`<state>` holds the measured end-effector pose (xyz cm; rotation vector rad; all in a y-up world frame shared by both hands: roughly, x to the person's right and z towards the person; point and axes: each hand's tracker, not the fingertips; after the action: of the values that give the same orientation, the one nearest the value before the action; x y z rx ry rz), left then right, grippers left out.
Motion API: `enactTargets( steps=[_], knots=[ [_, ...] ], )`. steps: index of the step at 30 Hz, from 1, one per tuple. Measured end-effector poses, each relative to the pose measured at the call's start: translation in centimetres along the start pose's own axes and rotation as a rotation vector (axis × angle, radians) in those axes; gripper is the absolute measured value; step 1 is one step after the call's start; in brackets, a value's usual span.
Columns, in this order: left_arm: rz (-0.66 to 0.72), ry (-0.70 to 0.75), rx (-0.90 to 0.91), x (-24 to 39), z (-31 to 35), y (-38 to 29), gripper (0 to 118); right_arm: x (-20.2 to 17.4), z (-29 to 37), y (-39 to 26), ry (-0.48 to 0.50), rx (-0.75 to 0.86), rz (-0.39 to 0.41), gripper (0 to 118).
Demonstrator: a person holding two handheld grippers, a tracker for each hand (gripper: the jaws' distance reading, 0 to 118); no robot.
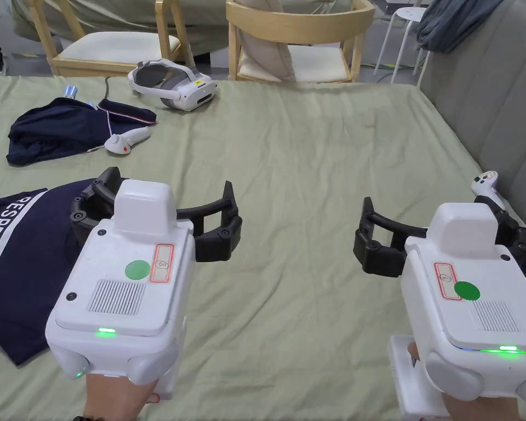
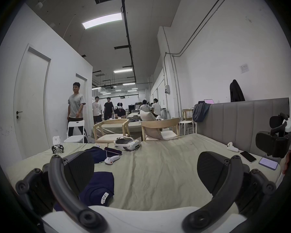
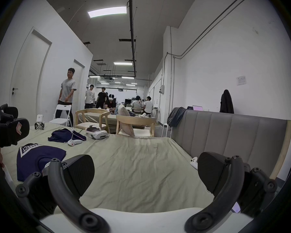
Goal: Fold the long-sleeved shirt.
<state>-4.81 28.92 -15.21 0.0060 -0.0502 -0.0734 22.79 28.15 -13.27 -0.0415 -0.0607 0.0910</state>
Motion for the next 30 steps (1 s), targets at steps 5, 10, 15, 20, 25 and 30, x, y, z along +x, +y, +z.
enactTargets(
  steps=[5, 10, 15, 20, 25, 30],
  knots=[
    [0.005, 0.001, -0.005, 0.0, 0.0, -0.1, 108, 0.1, 0.0, -0.1, 0.001, 0.004, -0.001, 118],
    [0.026, -0.087, -0.027, -0.2, 0.3, 0.0, 31, 0.5, 0.1, -0.2, 0.059, -0.017, -0.053, 83],
    [-0.005, -0.051, -0.048, -0.4, 0.4, -0.3, 12, 0.2, -0.3, -0.4, 0.028, -0.033, -0.043, 3],
    [0.002, 0.041, -0.037, -3.3, 0.7, 0.0, 12, -1.7, -1.6, -0.1, 0.060, -0.051, -0.042, 3],
    [0.012, 0.231, -0.043, -9.4, 3.1, 0.0, 12, -9.2, -3.2, 0.6, 0.274, -0.011, -0.048, 3],
    [0.019, 0.347, -0.076, -13.7, 5.3, -0.4, 12, -16.0, -3.0, 1.6, 0.473, 0.001, -0.038, 3]
  ],
)
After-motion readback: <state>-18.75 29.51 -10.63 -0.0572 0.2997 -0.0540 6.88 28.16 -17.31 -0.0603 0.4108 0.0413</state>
